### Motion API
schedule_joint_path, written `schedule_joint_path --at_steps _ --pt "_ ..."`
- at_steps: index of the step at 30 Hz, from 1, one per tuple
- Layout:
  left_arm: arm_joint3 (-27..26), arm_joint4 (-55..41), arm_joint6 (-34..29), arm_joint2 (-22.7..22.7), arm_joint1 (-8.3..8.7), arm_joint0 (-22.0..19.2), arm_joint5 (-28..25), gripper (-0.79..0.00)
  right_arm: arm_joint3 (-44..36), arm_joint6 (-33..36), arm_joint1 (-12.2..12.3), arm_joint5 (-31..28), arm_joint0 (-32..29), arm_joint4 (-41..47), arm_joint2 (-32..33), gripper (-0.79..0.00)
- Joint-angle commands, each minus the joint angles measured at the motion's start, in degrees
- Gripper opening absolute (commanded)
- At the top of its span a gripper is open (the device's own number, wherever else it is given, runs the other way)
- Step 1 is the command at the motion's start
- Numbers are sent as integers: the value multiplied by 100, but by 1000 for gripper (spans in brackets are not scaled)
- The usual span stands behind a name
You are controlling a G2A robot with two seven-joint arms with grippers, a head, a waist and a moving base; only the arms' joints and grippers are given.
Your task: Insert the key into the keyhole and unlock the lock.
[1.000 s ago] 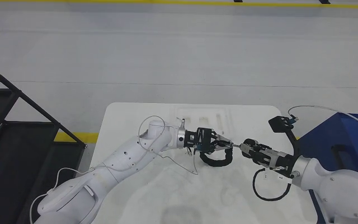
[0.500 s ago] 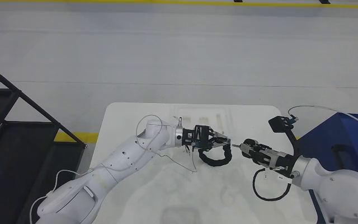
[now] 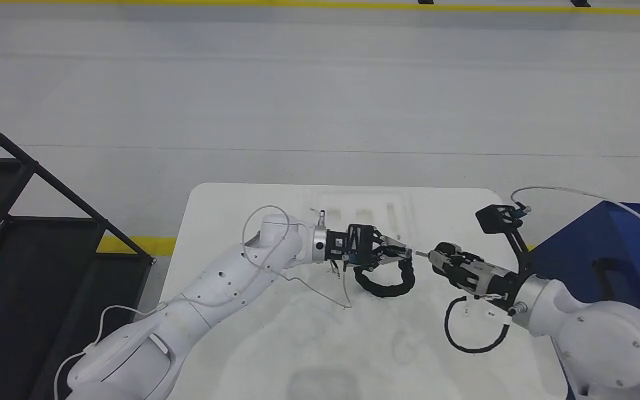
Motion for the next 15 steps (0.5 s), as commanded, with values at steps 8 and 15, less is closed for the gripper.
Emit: schedule_joint_path --at_steps 8,15 --pt "38 51 25 -4 -45 -11 -10 -785 78 79 6 146 193 -97 -246 -785" --pt "79 82 93 -25 -70 -6 -29 -785 123 48 12 280 236 -150 -287 -785"
